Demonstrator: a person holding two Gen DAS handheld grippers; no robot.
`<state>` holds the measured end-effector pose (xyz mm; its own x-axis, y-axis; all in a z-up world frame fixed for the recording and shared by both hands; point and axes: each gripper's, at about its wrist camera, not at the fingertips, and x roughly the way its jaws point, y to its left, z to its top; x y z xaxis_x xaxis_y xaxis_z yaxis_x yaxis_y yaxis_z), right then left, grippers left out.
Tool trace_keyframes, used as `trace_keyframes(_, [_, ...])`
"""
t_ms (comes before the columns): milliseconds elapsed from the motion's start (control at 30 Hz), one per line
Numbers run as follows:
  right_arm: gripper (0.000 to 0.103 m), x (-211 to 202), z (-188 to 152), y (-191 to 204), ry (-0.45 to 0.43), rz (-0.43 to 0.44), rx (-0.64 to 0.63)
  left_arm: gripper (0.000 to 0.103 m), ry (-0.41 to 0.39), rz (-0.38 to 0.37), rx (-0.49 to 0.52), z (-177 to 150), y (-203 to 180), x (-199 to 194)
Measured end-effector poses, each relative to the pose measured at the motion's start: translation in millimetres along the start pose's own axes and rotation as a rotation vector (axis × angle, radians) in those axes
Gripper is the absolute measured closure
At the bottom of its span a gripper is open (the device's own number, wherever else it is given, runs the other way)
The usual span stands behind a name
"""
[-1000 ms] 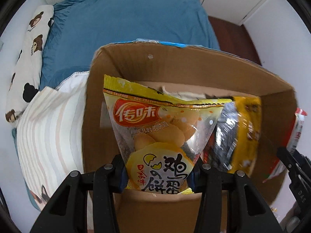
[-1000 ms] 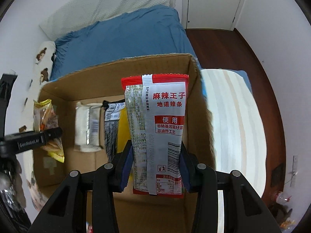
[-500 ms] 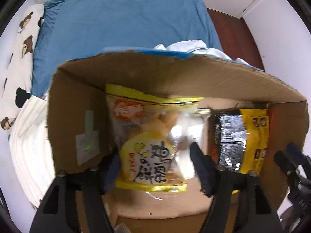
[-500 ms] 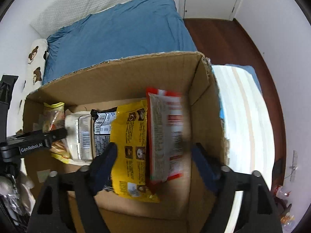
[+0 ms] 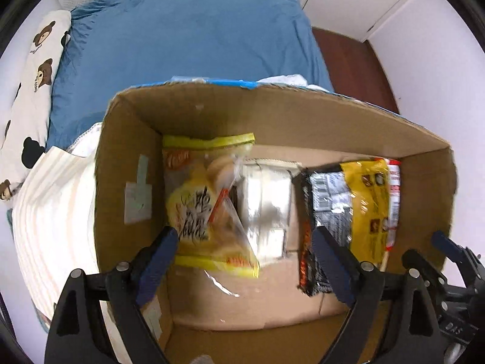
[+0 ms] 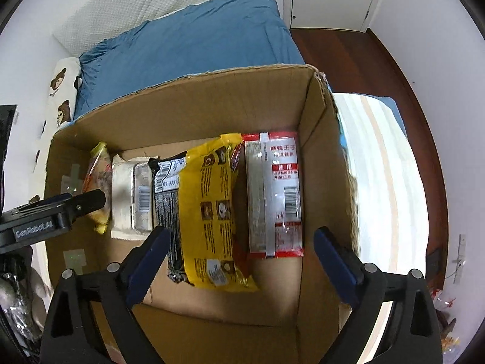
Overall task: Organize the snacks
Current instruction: 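Lower both packs into the cardboard box and open both tools, then move both tools back toward the remaining snacks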
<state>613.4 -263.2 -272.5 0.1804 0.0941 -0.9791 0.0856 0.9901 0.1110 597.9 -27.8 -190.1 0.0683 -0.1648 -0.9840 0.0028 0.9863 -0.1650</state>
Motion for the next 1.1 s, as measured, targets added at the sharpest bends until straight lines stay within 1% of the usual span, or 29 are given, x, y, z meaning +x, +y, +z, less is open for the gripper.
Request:
trace_keyframes(200, [0.005, -21, -23, 2, -0.043, 0.004, -0.016, 0.013, -0.08, 0.006, 0.031, -35, -8, -31])
trace_keyframes(300, [0.005, -34, -38, 5, -0.072, 0.013, -0.022, 0.013, -0.142, 0.013, 0.039, -53, -11, -49])
trace_keyframes(333, [0.005, -38, -44, 6, -0.083, 0.015, -0.024, 0.013, -0.176, 0.016, 0.048, -61, -15, -59])
trace_keyframes(500, [0.005, -64, -74, 10, -0.14, 0.024, -0.035, 0.013, -0.311, 0.068, 0.075, -93, -25, -95])
trace_keyframes(600, [0.005, -81, -88, 13, -0.176, 0.039, -0.034, 0.013, -0.361, 0.068, 0.077, -113, -30, -115])
trace_keyframes(800, [0.005, -124, -119, 14, -0.258, 0.055, -0.043, 0.013, -0.412, 0.024, 0.061, -148, -32, -149])
trace_keyframes(900, [0.005, -140, -139, 13, -0.282, 0.073, -0.043, 0.013, -0.427, 0.022, 0.057, -168, -32, -159])
trace_keyframes(1000, [0.005, -145, -162, 5, -0.269, 0.103, -0.024, 0.013, -0.427, 0.022, 0.045, -198, -28, -160])
trace_keyframes(1100, [0.005, -134, -193, -10, -0.222, 0.141, 0.025, 0.013, -0.405, 0.04, 0.034, -224, -24, -148])
